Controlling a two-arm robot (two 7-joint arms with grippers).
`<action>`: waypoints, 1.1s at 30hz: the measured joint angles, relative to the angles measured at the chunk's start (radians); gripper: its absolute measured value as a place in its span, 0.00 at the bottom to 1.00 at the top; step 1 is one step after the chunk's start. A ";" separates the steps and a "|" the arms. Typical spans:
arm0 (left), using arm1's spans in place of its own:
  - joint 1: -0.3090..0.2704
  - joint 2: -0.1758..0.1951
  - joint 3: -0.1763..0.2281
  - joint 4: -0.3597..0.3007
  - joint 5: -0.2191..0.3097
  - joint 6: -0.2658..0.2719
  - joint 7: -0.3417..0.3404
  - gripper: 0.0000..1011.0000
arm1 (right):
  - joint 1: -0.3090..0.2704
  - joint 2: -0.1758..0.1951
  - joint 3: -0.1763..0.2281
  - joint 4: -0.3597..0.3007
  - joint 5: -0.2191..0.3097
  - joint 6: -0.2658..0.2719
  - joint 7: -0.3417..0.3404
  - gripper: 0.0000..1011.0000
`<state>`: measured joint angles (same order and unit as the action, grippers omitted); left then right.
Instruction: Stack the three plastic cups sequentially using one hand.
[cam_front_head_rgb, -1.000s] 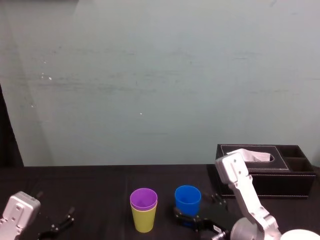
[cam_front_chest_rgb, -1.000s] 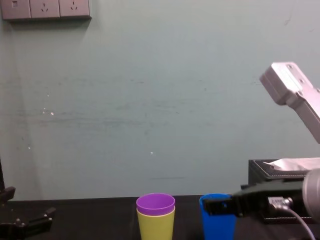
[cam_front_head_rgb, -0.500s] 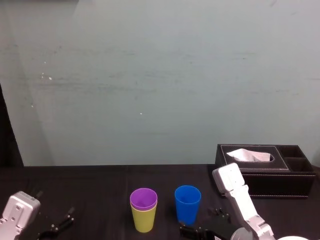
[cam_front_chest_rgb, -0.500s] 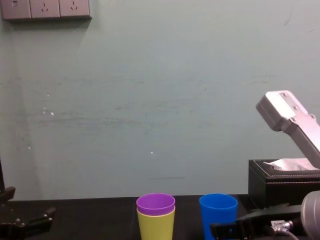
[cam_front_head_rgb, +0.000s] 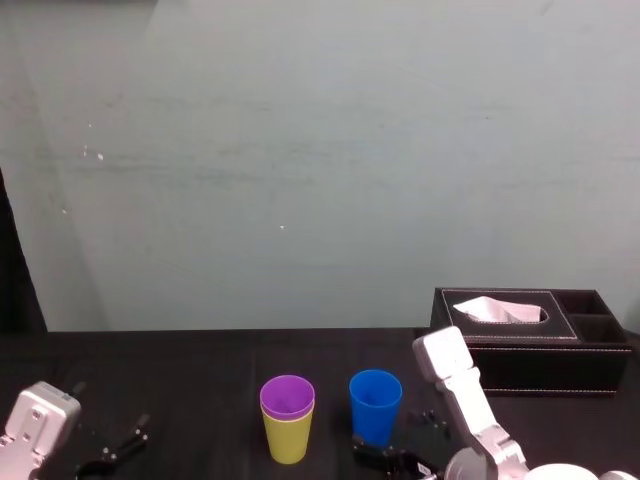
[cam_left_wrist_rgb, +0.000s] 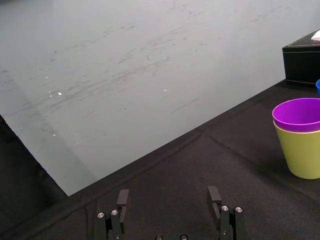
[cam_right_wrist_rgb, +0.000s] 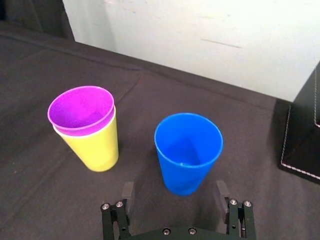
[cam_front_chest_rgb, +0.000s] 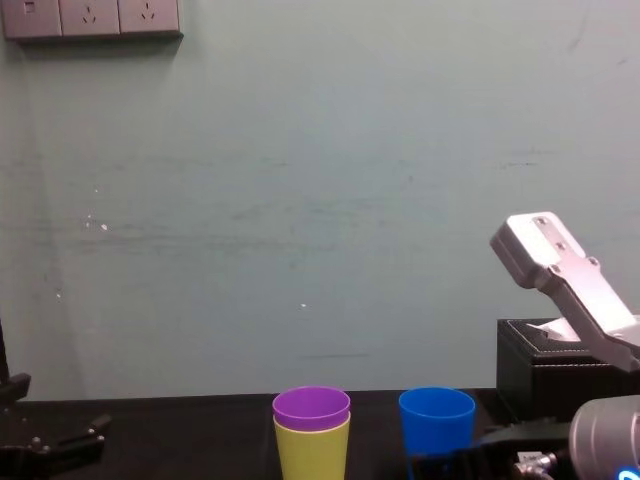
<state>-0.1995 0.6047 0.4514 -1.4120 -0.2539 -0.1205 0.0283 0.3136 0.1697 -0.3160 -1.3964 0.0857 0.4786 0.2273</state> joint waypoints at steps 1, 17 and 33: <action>0.000 0.000 0.000 0.000 0.000 0.000 0.000 0.99 | 0.004 -0.003 0.000 0.008 -0.002 -0.007 0.001 0.99; 0.000 0.000 0.000 0.000 0.000 0.000 0.000 0.99 | 0.078 -0.049 -0.001 0.166 -0.051 -0.079 0.004 0.99; 0.000 0.000 0.000 0.000 0.000 0.000 0.000 0.99 | 0.119 -0.077 0.008 0.242 -0.074 -0.112 0.006 0.99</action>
<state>-0.1996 0.6047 0.4514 -1.4120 -0.2539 -0.1205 0.0283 0.4321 0.0924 -0.3084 -1.1543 0.0120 0.3668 0.2331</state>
